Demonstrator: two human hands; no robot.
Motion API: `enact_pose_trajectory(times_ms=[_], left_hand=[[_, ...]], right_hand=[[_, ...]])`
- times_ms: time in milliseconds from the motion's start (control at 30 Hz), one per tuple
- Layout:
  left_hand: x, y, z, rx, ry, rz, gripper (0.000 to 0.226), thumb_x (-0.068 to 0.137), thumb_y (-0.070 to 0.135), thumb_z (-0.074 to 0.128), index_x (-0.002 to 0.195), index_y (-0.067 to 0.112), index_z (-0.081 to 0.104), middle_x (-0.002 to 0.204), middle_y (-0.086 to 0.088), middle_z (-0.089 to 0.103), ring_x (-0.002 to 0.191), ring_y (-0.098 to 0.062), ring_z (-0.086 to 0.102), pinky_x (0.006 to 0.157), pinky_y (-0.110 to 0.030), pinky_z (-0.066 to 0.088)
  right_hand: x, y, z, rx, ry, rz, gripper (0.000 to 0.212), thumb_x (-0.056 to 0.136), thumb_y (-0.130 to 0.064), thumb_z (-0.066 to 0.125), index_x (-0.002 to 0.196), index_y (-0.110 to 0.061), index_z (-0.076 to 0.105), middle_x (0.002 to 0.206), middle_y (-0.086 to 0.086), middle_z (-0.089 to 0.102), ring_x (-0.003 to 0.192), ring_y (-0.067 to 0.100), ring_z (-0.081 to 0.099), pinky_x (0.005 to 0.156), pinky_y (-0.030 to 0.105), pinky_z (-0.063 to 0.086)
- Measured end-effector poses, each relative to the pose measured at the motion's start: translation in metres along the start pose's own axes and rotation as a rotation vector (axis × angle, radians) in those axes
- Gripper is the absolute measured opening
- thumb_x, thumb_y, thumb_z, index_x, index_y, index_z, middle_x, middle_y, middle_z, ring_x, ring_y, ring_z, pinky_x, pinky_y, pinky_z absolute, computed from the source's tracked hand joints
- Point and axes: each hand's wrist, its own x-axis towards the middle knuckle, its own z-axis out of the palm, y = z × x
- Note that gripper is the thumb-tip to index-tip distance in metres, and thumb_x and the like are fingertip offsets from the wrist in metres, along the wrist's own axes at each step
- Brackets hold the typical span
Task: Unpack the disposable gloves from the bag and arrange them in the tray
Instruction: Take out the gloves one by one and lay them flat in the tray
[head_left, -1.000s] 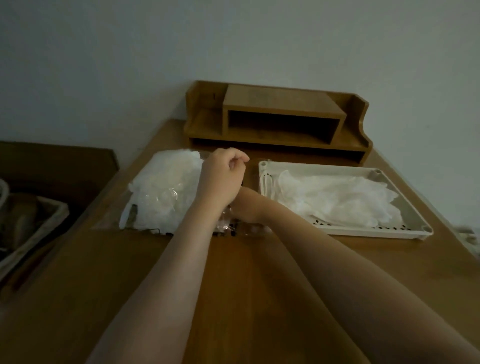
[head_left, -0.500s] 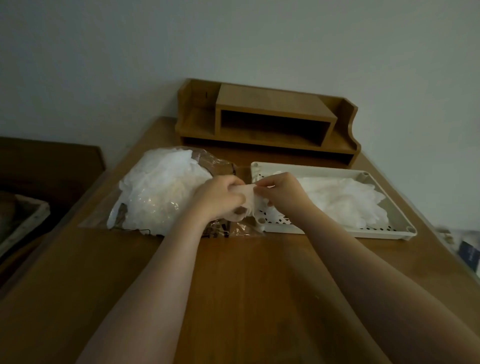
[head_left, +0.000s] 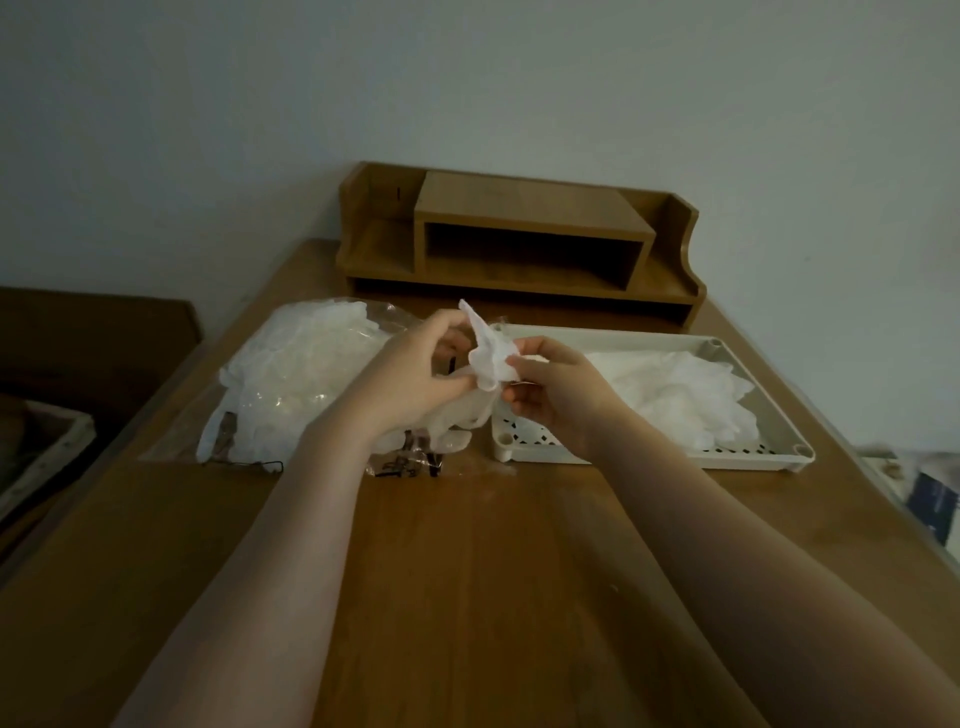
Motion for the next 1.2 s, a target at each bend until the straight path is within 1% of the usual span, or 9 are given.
enact_pose_trajectory(times_ms=[167,333,433,533,733,867,1000,1100,1200], left_hand=[[0.0,0.002,0.005,0.107,0.018,0.057,0.018,0.089,0.027,0.063,0.106,0.022,0.064,0.101,0.009,0.063,0.093,-0.007,0.059,0.075,-0.02,0.047],[-0.001,-0.006,0.001,0.491,-0.049,-0.067,0.019,0.093,0.018,0.052,0.1,0.024,0.069,0.094,0.006,0.066,0.079,-0.007,0.058,0.07,-0.023,0.044],[0.0,-0.005,0.003,0.86,-0.127,-0.233,0.022,0.09,0.02,0.049,0.098,0.023,0.069,0.1,-0.001,0.063,0.095,-0.018,0.05,0.089,-0.036,0.037],[-0.001,0.006,0.008,0.925,-0.198,-0.337,0.026,0.085,0.037,0.051,0.095,0.017,0.065,0.117,-0.007,0.055,0.117,-0.028,0.04,0.097,-0.041,0.034],[-0.006,0.059,0.025,0.309,0.057,0.138,0.08,0.085,0.045,0.062,0.149,0.032,0.016,0.154,0.011,0.017,0.14,-0.011,0.017,0.106,-0.03,0.024],[0.007,0.08,0.053,0.277,0.183,0.334,0.065,0.085,0.033,0.067,0.142,0.024,0.037,0.14,0.006,0.041,0.126,-0.01,0.038,0.1,-0.021,0.033],[0.022,0.09,0.061,0.106,0.344,0.259,0.021,0.092,0.023,0.057,0.11,0.012,0.061,0.096,0.001,0.061,0.085,-0.011,0.058,0.065,-0.013,0.041],[0.031,0.098,0.059,-0.055,0.271,0.071,0.016,0.095,0.021,0.052,0.106,0.015,0.062,0.092,0.002,0.064,0.081,-0.009,0.059,0.064,-0.016,0.044],[0.035,0.102,0.057,-0.385,0.146,-0.173,0.013,0.09,0.019,0.054,0.096,0.023,0.065,0.095,-0.003,0.068,0.089,-0.018,0.065,0.078,-0.033,0.053]], right_hand=[[0.0,0.001,0.001,0.078,-0.019,-0.012,0.011,0.097,-0.006,0.047,0.095,-0.005,0.058,0.075,0.004,0.062,0.063,0.013,0.057,0.063,0.025,0.046],[0.0,-0.006,-0.01,0.287,0.086,-0.1,0.019,0.093,-0.005,0.042,0.101,-0.003,0.06,0.09,0.008,0.058,0.085,0.02,0.055,0.08,0.03,0.047],[-0.006,-0.016,-0.02,0.596,0.133,-0.07,0.019,0.094,-0.008,0.04,0.09,-0.005,0.059,0.083,0.008,0.058,0.084,0.022,0.056,0.085,0.036,0.047],[-0.011,-0.02,-0.026,0.668,0.156,-0.022,0.017,0.097,-0.018,0.041,0.093,-0.011,0.056,0.093,0.01,0.059,0.09,0.024,0.057,0.092,0.042,0.046],[-0.023,-0.026,-0.038,0.375,0.099,-0.074,0.021,0.099,-0.027,0.042,0.103,-0.013,0.058,0.089,0.006,0.062,0.082,0.021,0.062,0.074,0.036,0.051],[-0.03,-0.035,-0.048,0.25,0.049,-0.085,0.025,0.099,-0.023,0.041,0.102,-0.008,0.061,0.085,0.006,0.066,0.081,0.02,0.064,0.071,0.033,0.051],[-0.035,-0.039,-0.066,0.253,-0.037,0.014,0.053,0.098,-0.048,0.037,0.112,-0.003,0.063,0.095,0.012,0.065,0.089,0.026,0.062,0.081,0.038,0.051],[-0.039,-0.041,-0.087,0.218,-0.151,0.03,0.078,0.085,-0.066,0.038,0.118,0.001,0.062,0.102,0.014,0.064,0.092,0.028,0.062,0.09,0.042,0.049],[-0.045,-0.045,-0.103,0.061,-0.303,-0.051,0.043,0.086,-0.046,0.057,0.103,-0.006,0.063,0.083,0.003,0.067,0.071,0.015,0.065,0.067,0.028,0.052]])
